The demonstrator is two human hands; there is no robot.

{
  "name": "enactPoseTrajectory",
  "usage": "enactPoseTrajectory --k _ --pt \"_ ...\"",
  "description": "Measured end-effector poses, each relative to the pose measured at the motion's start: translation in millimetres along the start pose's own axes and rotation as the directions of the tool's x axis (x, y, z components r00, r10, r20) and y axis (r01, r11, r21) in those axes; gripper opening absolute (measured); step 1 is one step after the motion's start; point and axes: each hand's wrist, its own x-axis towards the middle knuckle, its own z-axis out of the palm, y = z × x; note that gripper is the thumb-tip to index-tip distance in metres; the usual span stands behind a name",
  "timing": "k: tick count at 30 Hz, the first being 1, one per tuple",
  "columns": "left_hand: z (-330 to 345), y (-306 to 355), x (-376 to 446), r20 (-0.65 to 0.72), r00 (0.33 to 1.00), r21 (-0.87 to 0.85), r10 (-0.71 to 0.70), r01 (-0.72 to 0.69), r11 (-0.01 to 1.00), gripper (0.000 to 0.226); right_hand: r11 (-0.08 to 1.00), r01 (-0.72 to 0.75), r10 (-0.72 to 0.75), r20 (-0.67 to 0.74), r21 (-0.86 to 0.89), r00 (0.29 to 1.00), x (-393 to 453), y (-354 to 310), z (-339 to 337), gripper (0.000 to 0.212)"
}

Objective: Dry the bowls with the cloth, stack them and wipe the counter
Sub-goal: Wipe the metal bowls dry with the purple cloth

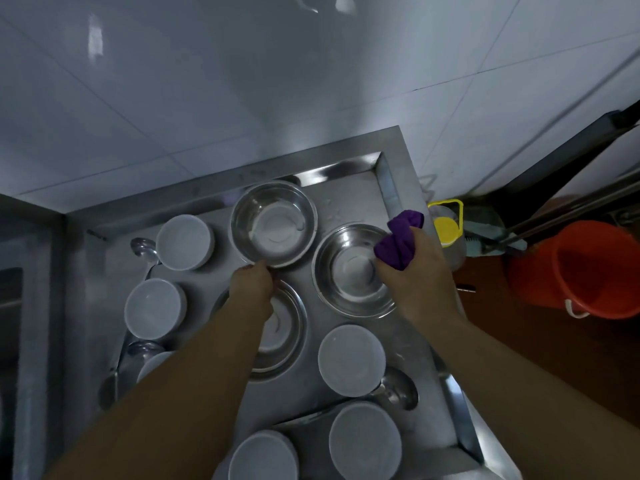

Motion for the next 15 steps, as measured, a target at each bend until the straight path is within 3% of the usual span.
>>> enactPoseTrajectory --k 6,12,15 --pt "-13 3 3 0.008 1.000 -0.108 0.020 -0.020 0.994 0.018 0.999 0.019 -0.019 -0.020 -0.029 1.000 -14 0 10 0.050" --pt "-42 20 -24 0.058 0.996 -0.175 0.072 -0.061 0.983 0.004 1.000 0.014 -0.014 -0.020 -0.002 1.000 -46 -16 20 0.027" --pt "-68 25 -46 0.136 0.988 -0.212 0.077 -0.047 0.976 0.022 0.999 0.054 -0.054 -0.009 -0.004 0.998 -67 -33 25 0.030"
